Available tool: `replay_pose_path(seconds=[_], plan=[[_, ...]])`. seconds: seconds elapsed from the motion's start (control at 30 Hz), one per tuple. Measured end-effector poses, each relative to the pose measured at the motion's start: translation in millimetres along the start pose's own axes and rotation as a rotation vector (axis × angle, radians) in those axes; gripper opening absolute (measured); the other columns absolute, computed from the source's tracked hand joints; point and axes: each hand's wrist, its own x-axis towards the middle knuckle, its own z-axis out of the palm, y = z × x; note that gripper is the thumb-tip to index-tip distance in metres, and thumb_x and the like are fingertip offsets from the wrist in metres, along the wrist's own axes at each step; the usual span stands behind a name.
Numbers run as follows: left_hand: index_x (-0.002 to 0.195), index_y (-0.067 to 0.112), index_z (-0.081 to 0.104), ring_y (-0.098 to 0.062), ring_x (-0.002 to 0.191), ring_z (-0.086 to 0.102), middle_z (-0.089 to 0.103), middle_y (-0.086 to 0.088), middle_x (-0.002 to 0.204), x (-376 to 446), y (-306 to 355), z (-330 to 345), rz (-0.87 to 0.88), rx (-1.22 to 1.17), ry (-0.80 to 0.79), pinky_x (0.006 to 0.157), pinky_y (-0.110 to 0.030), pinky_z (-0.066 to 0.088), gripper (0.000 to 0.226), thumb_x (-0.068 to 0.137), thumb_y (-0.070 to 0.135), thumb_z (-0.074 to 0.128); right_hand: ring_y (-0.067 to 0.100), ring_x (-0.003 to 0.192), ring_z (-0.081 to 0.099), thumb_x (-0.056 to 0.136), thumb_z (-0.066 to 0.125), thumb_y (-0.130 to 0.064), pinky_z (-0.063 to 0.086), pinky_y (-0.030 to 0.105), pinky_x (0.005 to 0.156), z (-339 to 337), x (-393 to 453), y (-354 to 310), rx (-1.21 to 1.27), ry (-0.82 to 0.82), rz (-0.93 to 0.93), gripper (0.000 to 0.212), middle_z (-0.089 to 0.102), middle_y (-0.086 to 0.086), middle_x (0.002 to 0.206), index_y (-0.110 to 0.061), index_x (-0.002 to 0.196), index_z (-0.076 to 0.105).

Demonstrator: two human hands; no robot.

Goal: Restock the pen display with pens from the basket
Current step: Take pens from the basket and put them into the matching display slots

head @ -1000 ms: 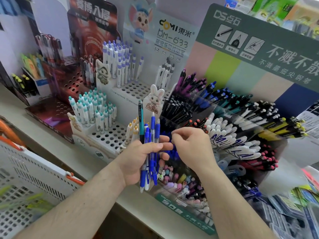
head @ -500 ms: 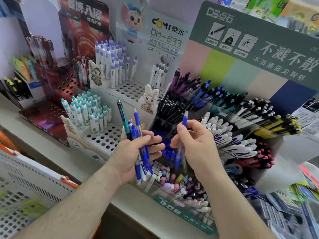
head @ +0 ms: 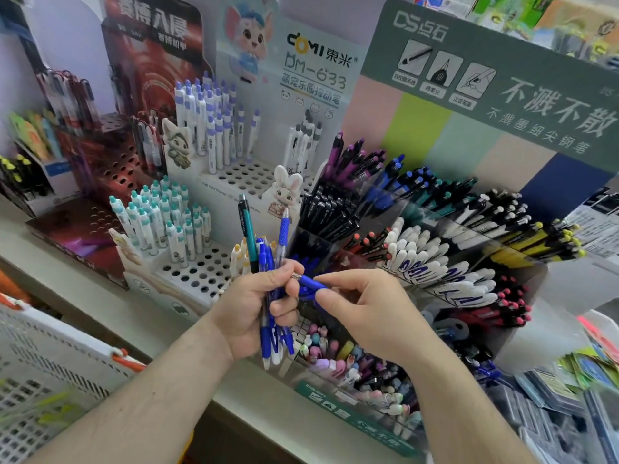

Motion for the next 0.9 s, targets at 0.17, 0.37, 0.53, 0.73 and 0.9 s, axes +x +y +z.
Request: replay_pose_path(seconds=[0.17, 0.37, 0.53, 0.73, 0.9], plan=[[0.074, 0.013, 0.072, -0.004, 0.035, 0.042, 0.059, 0.003, 0.055, 5.2, 8.1, -14.0, 0.079, -0.156, -0.102, 0.037, -0.017, 0.036, 0.039, 0.045, 0.019, 0.097, 0.012, 0.056, 0.05, 0.097, 0.061, -0.015, 0.042, 0.027, 0.057, -19.9, -5.4, 12.3, 0.382, 0.098, 0.188, 0.013, 0.063, 0.0, 0.066, -0.022, 0.097, 0.073], [0.078, 0.013, 0.073, -0.006, 0.036, 0.04, 0.058, 0.0, 0.061, 4.6, 0.7, -10.2, 0.01, -0.035, -0.062, 0.038, -0.018, 0.034, 0.018, 0.065, 0.021, 0.083, 0.015, 0.056, 0.061, 0.092, 0.065, -0.001, 0.053, 0.029, 0.06, -16.9, -1.3, 12.5, 0.831, 0.499, 0.186, 0.01, 0.069, 0.003, 0.068, -0.007, 0.1, 0.061], [0.086, 0.009, 0.06, -0.007, 0.037, 0.036, 0.055, 0.0, 0.061, 1.2, 3.0, -7.5, 0.03, 0.134, 0.049, 0.041, -0.019, 0.028, 0.011, 0.082, 0.017, 0.053, 0.015, 0.062, 0.063, 0.09, 0.069, -0.002, 0.056, 0.022, 0.06, -27.3, -4.2, 7.6, 0.569, 0.788, -0.069, 0.017, 0.068, -0.001, 0.073, -0.017, 0.097, 0.07], [0.086, 0.009, 0.062, -0.009, 0.04, 0.037, 0.054, -0.002, 0.062, -3.6, 0.2, -7.9, 0.04, 0.177, 0.061, 0.04, -0.021, 0.031, 0.011, 0.081, 0.018, 0.056, 0.003, 0.063, 0.06, 0.088, 0.073, -0.005, 0.049, 0.015, 0.063, -10.9, 3.9, 21.0, 0.162, 0.836, -0.231, 0.027, 0.067, -0.015, 0.081, -0.02, 0.11, 0.073], [0.087, 0.009, 0.063, -0.009, 0.04, 0.038, 0.054, -0.002, 0.062, -5.6, -2.8, -7.2, 0.032, 0.194, 0.075, 0.04, -0.021, 0.032, 0.012, 0.08, 0.018, 0.058, 0.004, 0.071, 0.061, 0.085, 0.075, -0.003, 0.053, 0.019, 0.072, 11.9, 18.1, 29.1, -0.157, 0.78, -0.339, 0.025, 0.073, -0.002, 0.088, -0.009, 0.109, 0.076]])
